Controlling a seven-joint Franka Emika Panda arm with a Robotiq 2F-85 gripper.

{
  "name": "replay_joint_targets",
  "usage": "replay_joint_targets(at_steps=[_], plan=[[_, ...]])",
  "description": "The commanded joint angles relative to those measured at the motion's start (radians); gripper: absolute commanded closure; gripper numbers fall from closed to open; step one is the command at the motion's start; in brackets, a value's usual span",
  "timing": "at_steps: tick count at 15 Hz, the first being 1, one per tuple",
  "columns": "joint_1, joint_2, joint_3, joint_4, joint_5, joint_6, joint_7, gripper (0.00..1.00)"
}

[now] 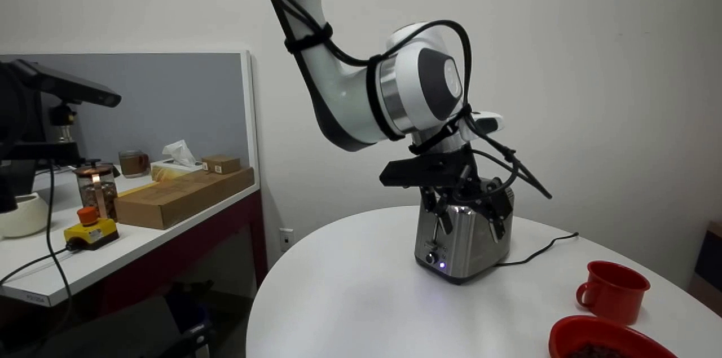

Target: Press the button on the toaster

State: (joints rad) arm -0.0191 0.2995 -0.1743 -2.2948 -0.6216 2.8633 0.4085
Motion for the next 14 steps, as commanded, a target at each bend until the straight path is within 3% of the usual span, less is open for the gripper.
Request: replay_joint_targets(at_steps=[1, 14], plan=[[0.065, 0.11, -0.058, 0.067, -0.082, 0.06, 0.157, 0.0], [0.213, 0.353, -0.135, 0.197, -0.159, 0.128, 0.258, 0.0]])
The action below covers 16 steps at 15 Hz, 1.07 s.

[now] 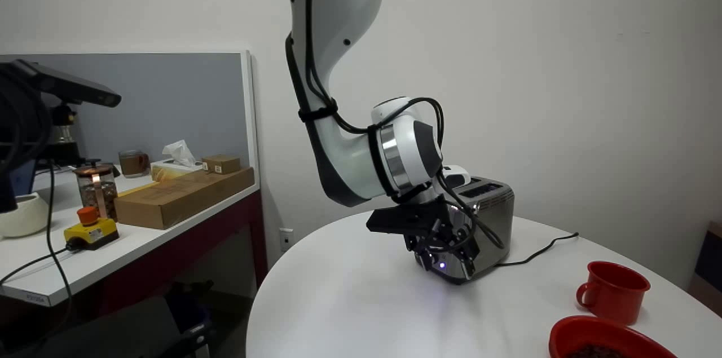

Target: Press the button on the toaster

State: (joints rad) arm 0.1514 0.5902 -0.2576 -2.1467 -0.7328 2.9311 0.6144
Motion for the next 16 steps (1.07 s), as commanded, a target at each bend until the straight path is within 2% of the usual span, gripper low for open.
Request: replay_joint_targets(at_steps=[1, 12, 16], plan=[[0.054, 0.076, -0.064, 0.058, -0.052, 0.077, 0.057, 0.0], [0.218, 0.221, -0.273, 0.106, -0.018, 0.345, 0.135, 0.0], [0.197, 0.215, -0.237, 0.088, -0.017, 0.305, 0.113, 0.0]])
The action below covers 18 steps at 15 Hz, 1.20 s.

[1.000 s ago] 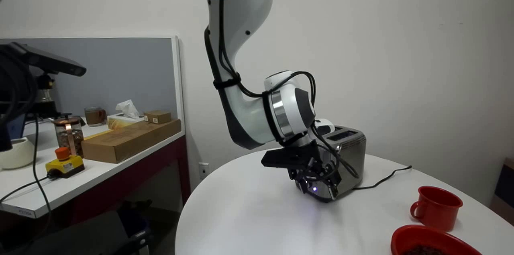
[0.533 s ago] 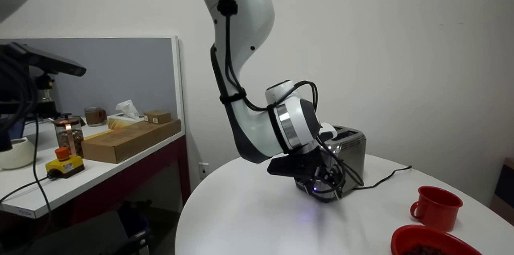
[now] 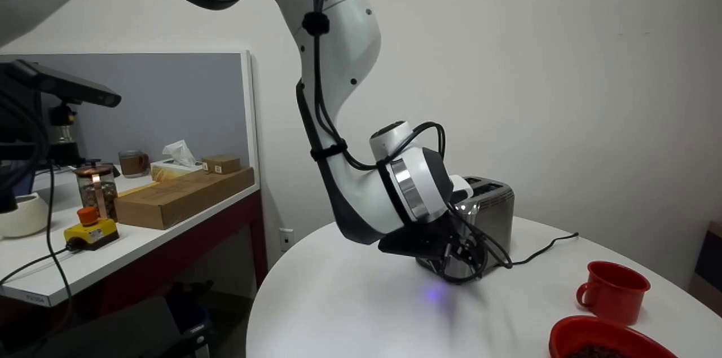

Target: Press the button on the toaster

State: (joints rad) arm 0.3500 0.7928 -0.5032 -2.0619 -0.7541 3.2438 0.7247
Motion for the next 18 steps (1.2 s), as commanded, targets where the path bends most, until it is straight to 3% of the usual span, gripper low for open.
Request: replay_joint_targets(at_steps=[1, 6, 9, 15, 17, 18], plan=[[-0.003, 0.015, 0.011, 0.004, 0.005, -0.008, 0.004, 0.0], [0.036, 0.05, -0.034, 0.019, 0.023, 0.047, 0.033, 0.0], [0.093, 0.085, -0.1, 0.029, 0.048, 0.119, 0.057, 0.0], [0.181, 0.169, -0.192, 0.019, 0.164, 0.246, 0.069, 0.0], [0.172, 0.157, -0.17, 0.002, 0.162, 0.209, 0.054, 0.0], [0.097, 0.078, -0.048, -0.049, 0.296, 0.118, -0.159, 0.0]])
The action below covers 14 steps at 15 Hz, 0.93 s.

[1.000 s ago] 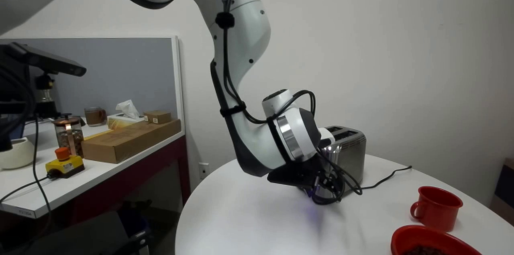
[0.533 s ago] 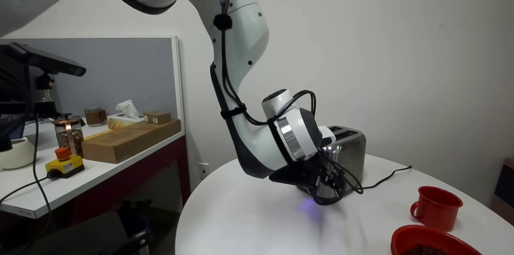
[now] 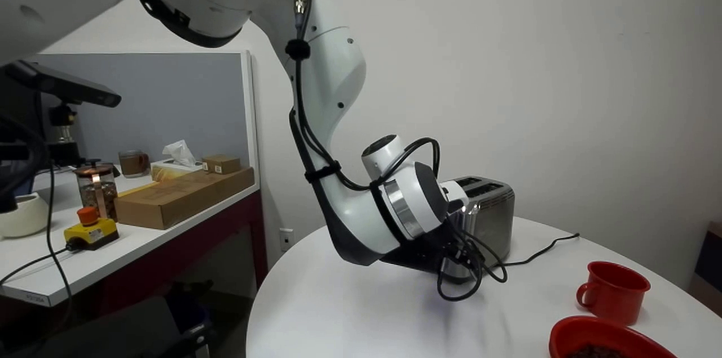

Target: Press the button on the toaster

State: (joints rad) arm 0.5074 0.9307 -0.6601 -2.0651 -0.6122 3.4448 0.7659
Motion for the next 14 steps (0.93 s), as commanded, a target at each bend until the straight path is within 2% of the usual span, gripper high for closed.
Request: replay_joint_targets(at_steps=[1, 3, 4, 6, 7, 11, 14], plan=[[-0.099, -0.103, 0.162, -0.06, 0.151, -0.164, -0.234, 0.0], [-0.163, -0.159, 0.26, -0.081, 0.24, -0.313, -0.369, 0.0], [-0.211, -0.208, 0.298, -0.083, 0.136, -0.404, -0.298, 0.0], [-0.294, -0.289, 0.395, -0.104, 0.188, -0.564, -0.377, 0.0], [-0.301, -0.32, 0.417, -0.114, 0.299, -0.64, -0.472, 0.0], [-0.442, -0.484, 0.546, -0.134, 0.447, -0.949, -0.625, 0.0], [-0.536, -0.604, 0.633, -0.141, 0.595, -1.161, -0.788, 0.0]])
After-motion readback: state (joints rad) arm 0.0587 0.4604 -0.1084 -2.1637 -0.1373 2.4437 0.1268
